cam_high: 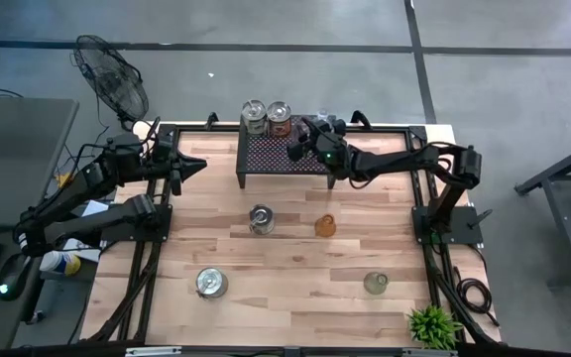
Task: Pick & Place candle stick holders
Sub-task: Put the pink candle holder on the shelf
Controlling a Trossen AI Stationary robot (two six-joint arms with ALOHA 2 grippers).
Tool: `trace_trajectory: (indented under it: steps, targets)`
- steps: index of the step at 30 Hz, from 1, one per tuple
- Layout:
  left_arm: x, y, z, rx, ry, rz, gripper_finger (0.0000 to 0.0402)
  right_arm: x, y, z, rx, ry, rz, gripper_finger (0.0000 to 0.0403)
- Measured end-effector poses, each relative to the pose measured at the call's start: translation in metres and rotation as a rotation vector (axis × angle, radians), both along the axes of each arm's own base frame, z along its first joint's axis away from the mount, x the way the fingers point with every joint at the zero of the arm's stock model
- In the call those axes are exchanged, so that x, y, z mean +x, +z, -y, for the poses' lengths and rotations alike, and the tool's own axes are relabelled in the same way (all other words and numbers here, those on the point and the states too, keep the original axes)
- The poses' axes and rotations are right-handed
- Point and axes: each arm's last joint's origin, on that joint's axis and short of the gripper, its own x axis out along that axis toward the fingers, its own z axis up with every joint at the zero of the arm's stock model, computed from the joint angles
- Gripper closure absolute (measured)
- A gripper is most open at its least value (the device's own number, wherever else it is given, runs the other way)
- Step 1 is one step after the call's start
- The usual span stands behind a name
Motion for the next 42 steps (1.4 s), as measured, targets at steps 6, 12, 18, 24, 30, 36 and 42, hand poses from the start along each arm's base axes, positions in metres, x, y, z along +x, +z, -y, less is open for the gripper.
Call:
trace_trajectory:
  steps: [6, 12, 18, 24, 30, 36, 42]
  targets:
    - [0.0, 0.0, 0.0, 0.016, -0.004, -0.005, 0.0353, -0.003, 0.0, 0.01, 0.01, 0.022, 0.005, 0.0272]
    - [0.0, 0.0, 0.0, 0.018, -0.005, -0.006, 0.0353, -0.005, 0.0, 0.018, 0.021, 0.057, 0.011, 0.0272]
    - [0.0, 0.0, 0.0, 0.018, -0.005, -0.006, 0.0353, -0.007, 0.0, 0.022, 0.019, 0.057, 0.015, 0.0272]
    - [0.0, 0.0, 0.0, 0.018, -0.005, -0.006, 0.0353, -0.008, 0.002, 0.025, 0.031, 0.048, 0.056, 0.0272]
    - [0.0, 0.0, 0.0, 0.016, -0.004, -0.005, 0.0353, -0.008, 0.002, 0.025, 0.034, 0.033, 0.064, 0.0272]
    - [0.0, 0.0, 0.0, 0.016, -0.004, -0.005, 0.0353, -0.008, 0.002, 0.025, 0.027, 0.051, 0.049, 0.0272]
    - [0.0, 0.0, 0.0, 0.016, -0.004, -0.005, 0.0353, -0.007, 0.002, 0.025, 0.03, 0.076, 0.047, 0.0271]
